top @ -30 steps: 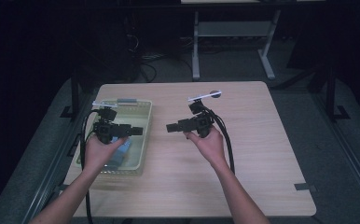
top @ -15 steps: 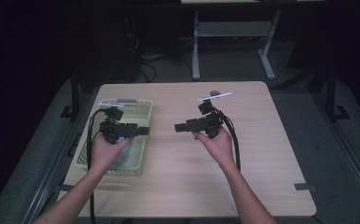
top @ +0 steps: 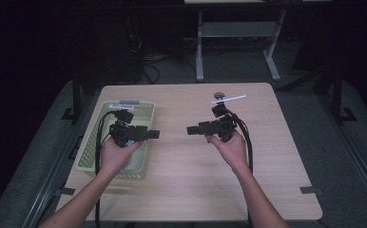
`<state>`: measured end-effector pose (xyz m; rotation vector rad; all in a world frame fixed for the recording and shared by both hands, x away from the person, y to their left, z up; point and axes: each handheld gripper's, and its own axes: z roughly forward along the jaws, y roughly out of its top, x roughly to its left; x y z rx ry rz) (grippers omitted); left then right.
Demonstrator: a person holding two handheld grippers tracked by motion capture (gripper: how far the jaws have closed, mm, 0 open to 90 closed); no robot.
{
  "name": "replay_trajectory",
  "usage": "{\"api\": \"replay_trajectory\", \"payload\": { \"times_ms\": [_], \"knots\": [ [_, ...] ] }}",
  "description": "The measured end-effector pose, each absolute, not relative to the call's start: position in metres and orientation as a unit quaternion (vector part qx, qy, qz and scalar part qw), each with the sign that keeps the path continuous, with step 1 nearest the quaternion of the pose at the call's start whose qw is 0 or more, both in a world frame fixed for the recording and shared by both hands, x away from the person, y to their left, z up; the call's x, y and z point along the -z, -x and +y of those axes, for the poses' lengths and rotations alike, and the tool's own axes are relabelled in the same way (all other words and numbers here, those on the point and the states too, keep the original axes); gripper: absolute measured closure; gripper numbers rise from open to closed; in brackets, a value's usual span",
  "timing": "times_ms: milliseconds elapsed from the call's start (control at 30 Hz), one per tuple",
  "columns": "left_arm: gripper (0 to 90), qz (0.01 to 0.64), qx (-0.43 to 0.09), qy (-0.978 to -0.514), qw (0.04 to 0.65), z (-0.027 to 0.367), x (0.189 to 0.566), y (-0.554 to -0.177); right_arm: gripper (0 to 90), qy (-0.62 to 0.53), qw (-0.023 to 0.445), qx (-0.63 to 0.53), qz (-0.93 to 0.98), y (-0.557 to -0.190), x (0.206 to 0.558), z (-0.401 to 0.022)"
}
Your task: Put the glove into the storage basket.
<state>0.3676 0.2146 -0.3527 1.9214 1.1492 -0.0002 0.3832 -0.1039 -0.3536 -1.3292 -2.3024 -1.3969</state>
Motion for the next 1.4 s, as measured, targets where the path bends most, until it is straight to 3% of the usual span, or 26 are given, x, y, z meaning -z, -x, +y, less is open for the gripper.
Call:
{"api": "replay_trajectory", "payload": {
  "times_ms": [1400],
  "knots": [
    [26.4,0.423,0.039,-0.78,0.46,0.163,0.361,-0.365,29.9,0.468,0.059,0.459,-0.753,-0.37,0.37,-0.165]
  ]
}}
